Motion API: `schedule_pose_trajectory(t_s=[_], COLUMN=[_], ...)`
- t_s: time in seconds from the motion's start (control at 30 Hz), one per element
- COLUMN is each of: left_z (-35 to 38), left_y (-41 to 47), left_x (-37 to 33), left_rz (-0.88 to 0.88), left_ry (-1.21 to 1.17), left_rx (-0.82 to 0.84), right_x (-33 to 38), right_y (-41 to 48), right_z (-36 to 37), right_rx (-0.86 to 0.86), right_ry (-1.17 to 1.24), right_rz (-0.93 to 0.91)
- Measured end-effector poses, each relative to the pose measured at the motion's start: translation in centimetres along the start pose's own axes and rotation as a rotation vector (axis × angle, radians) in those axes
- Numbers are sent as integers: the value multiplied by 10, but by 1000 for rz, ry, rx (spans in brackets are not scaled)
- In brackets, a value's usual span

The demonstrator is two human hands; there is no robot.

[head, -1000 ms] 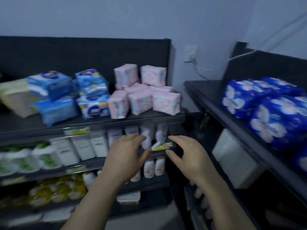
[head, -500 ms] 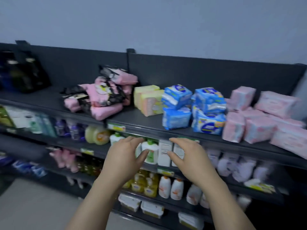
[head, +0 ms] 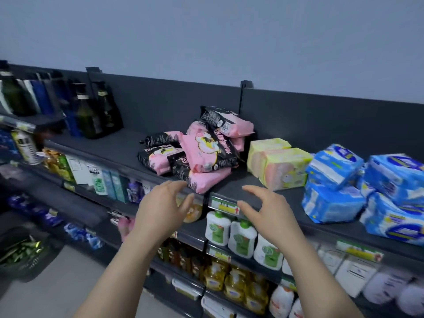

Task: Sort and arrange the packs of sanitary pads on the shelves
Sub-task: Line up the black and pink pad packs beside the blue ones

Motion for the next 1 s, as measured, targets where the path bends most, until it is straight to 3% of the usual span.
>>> schedule_pose_trajectory(t_s=[0.37, 0.53, 0.77, 1.0], left_z=[20, 41, 91, 132], left_y=[161, 229, 309, 347], left_x=[0, -15, -22, -37], left_rz=[-65, -81, -263, -252], left_ry=[-126, -162, -380, -739], left_rx=[-80, -87, 131, 274], right_x=[-55, -86, -114, -116], right_y=[155, 228, 297, 312], right_z=[-11, -10, 15, 31], right_rx=[-122, -88, 13, -55], right_ry=[52, 7, 42, 56], right_rz=[52, 17, 68, 65])
Point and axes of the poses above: each hand's wrist, its own y-axis towards the middle knuckle, its own z-axis out of the palm, x = y × z, the point moved 9 cm from there along y, towards the middle knuckle, and after that the axes turned 7 degrees about -z, right-handed, at the moved point
